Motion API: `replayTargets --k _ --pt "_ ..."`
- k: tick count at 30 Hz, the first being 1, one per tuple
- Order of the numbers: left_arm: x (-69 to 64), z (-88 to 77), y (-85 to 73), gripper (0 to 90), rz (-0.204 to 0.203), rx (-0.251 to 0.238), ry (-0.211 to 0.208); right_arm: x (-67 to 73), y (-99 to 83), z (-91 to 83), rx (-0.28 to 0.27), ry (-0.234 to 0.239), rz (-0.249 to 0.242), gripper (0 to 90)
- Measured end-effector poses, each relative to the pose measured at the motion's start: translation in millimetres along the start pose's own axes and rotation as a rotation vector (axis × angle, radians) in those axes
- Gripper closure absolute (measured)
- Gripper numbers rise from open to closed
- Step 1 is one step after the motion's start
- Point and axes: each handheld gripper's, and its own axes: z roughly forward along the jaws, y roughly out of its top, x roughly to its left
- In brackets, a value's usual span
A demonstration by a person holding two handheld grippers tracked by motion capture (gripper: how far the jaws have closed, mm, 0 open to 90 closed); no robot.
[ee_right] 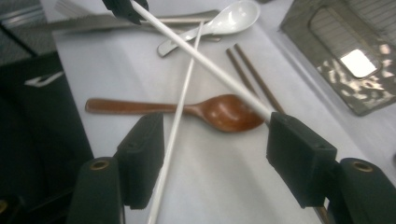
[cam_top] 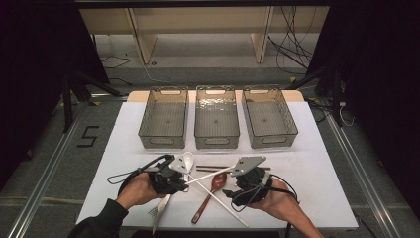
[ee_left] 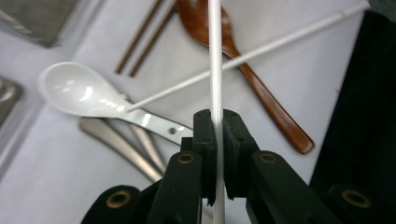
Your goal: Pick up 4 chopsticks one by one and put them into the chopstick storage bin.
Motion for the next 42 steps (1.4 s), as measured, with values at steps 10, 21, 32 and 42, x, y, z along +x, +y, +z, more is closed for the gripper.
replayTargets --k 10,21,32,42 --pt "28.2 -18.3 -10.4 84.9 -0.123 -0.088 0.091 -2.3 -11.6 6.0 0.028 -0.016 0.082 32.3" --pt "62.1 -40.4 -7.5 84.8 -0.214 -0.161 0.19 -2.8 -18.8 8.9 0.055 -0.004 0.109 31.4" --pt "105.4 -49.4 0.5 84.8 -0.292 -0.185 0.267 -1.7 -20.9 8.8 0.054 0.005 0.111 31.5" --pt "140.9 -44.4 4.5 84.8 -0.363 -0.195 0.315 -1.8 -21.2 10.3 0.058 0.015 0.113 28.6"
